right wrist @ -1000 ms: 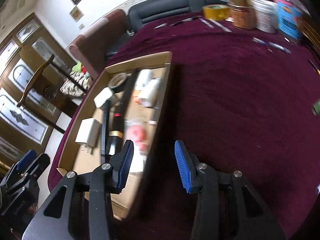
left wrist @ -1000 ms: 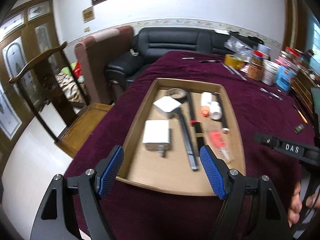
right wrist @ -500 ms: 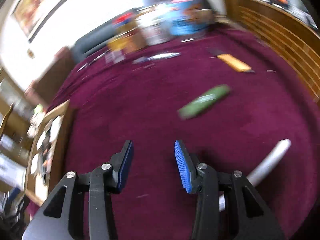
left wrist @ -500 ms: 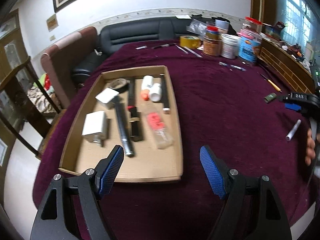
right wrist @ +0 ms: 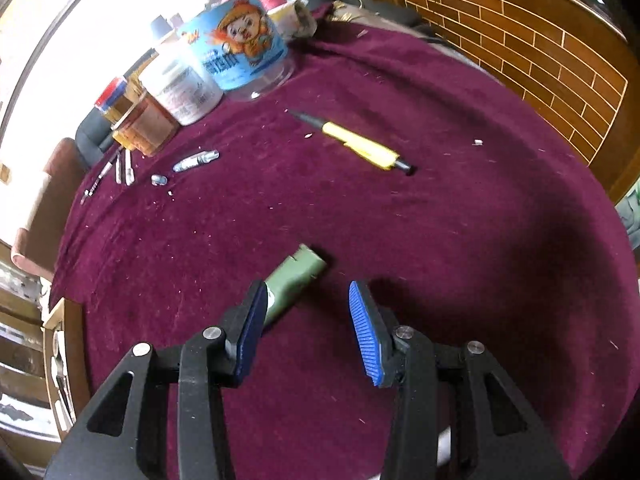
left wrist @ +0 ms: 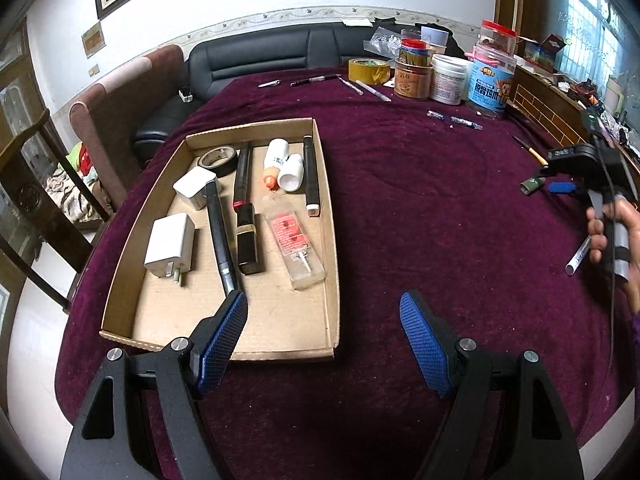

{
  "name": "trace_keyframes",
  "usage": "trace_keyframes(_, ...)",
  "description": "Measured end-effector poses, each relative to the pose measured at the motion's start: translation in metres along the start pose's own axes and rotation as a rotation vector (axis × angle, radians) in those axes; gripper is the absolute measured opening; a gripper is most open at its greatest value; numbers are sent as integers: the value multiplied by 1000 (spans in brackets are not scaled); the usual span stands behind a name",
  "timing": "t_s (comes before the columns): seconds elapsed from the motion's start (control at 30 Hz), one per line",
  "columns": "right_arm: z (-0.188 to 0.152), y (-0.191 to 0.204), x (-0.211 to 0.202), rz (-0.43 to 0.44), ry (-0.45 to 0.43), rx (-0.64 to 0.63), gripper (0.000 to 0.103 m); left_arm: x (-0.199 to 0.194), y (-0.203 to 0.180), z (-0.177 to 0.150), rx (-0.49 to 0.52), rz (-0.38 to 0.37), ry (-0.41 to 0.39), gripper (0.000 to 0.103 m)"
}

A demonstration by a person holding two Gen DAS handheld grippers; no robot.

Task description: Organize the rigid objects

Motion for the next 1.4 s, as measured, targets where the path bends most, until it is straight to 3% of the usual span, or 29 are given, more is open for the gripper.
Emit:
trace_keyframes(0.17,10,16,14,-78,13,-52,39,1,5,-1,-8,-1,3,74)
trace_keyframes(0.2,10,19,15,-72,19,-66,29,2,7,0,-13,-1,5,74)
trace_keyframes(0.27,7,27,16,-60,23,-87,26,3,10,0,-24,-3,11,74)
trace_keyframes(0.47,-23,64,14,7,63,-193,17,7,12,-3,-35,-17,32,74)
trace_keyframes(0.67,-63,98,1,76,83,-263,16,7,10,-5,-32,-21,35,74)
trace_keyframes(0.9,-107,138,-17,221,119,-314,16,5,7,-8,-27,-36,46,74)
trace_keyframes(0.97,-111,142,-31,217,78,-342,16,2,5,-9,-17,-38,42,74)
trace_keyframes(1.07,-104,133,-76,139,-127,-376,17,1,2,-8,-3,-43,40,74)
trace_keyframes(1.1,-101,123,-100,79,-235,-374,29,2,-1,-8,3,-45,43,74)
trace_keyframes(1.13,-99,115,-112,38,-293,-367,64,4,-4,-7,9,-50,48,74)
trace_keyframes(1.2,-96,94,-135,-22,-402,-327,103,7,-12,-6,24,-65,60,74)
trace_keyframes(1.23,-94,81,-137,-27,-406,-305,103,8,-18,-5,33,-75,68,74)
trace_keyframes(1.33,-87,41,-114,-26,-212,-235,103,15,-42,-4,72,-95,93,74)
trace_keyframes(1.4,-89,17,-108,-46,-194,-176,103,19,-55,-4,101,-91,87,74)
Point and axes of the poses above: each gripper's, at about its wrist camera, not at the fingertips, and x roughly the way its jaws point, y to its left, z to its top, the point moved 5 cm from there along x, roughly the way its jaws point, and after that the axes turned 14 degrees about -x, right-handed, at the moved point
